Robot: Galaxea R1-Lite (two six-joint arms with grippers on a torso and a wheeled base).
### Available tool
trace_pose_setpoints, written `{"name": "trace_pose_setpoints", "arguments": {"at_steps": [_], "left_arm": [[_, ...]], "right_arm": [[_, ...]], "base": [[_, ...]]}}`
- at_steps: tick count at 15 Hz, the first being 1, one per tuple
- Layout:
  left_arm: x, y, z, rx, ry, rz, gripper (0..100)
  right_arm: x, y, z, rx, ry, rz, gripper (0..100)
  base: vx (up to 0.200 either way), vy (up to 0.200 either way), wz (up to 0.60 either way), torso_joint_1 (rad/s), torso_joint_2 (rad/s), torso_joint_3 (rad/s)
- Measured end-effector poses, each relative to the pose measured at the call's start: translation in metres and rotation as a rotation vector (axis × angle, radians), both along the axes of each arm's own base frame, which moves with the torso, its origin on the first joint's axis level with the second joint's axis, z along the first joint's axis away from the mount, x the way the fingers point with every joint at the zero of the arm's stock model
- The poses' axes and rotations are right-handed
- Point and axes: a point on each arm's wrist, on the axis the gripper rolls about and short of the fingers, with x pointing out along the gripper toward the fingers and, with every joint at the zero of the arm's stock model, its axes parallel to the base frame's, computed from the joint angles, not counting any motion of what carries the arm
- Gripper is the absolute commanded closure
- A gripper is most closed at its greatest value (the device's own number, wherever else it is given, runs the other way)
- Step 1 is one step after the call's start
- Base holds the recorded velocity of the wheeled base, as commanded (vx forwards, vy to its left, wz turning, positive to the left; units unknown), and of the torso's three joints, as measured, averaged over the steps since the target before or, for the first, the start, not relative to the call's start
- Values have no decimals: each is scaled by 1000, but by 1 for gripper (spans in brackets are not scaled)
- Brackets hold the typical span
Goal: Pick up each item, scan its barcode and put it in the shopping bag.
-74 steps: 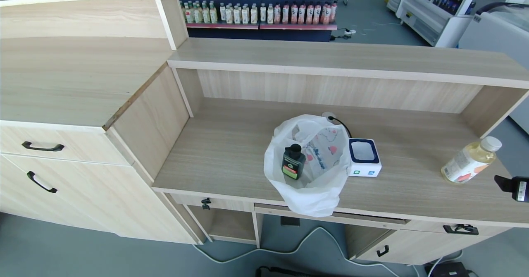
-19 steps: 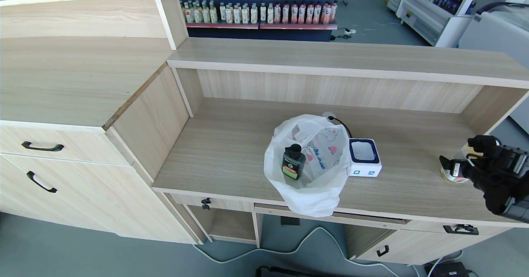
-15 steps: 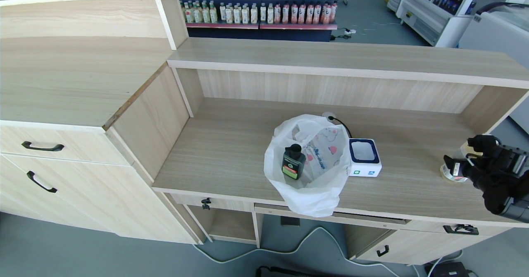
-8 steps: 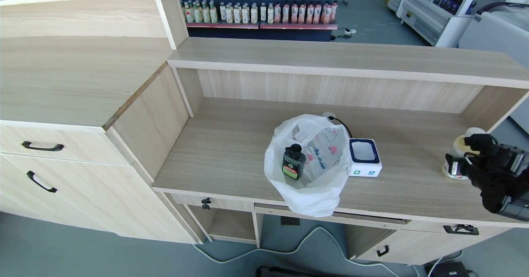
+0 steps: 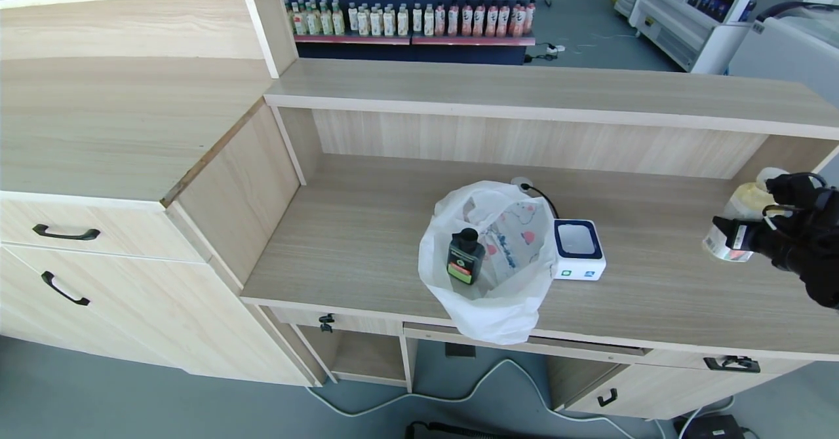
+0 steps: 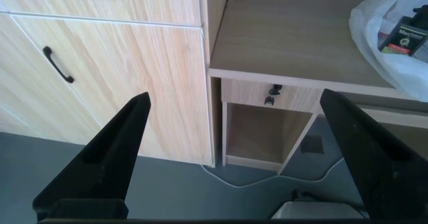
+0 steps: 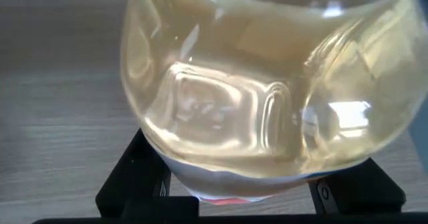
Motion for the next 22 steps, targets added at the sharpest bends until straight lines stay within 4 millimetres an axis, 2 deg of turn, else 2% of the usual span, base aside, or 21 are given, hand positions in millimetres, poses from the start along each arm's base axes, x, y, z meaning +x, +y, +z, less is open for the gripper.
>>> {"name": "trace_pose_setpoints", "arguments": {"at_steps": [2,4,6,9,11,15,19,22], "left_arm": [[0,0,0,0,0,-1,0],[0,0,0,0,0,-1,0],[0,0,0,0,0,-1,0],[0,0,0,0,0,0,0],[0,0,0,0,0,0,0],[0,0,0,0,0,-1,0],[0,0,0,0,0,0,0],[0,0,0,0,0,0,0]], "right_arm": [[-34,23,58,129,6,195,100],[-79,57,102,270,9,447,100],[-123,102,122,392,43,703,100],[-163,169,141,465,78,1006,100],[-185,198,150,486,95,1163,100],[-207,218,158,480,94,1305,100],[-227,222,155,481,123,1486,100],[-239,222,154,473,121,1539,100]], "base": [[0,0,0,0,0,0],[0,0,0,0,0,0],[0,0,0,0,0,0],[0,0,0,0,0,0],[0,0,0,0,0,0],[0,0,0,0,0,0],[0,0,0,0,0,0],[0,0,0,0,0,0]]}}
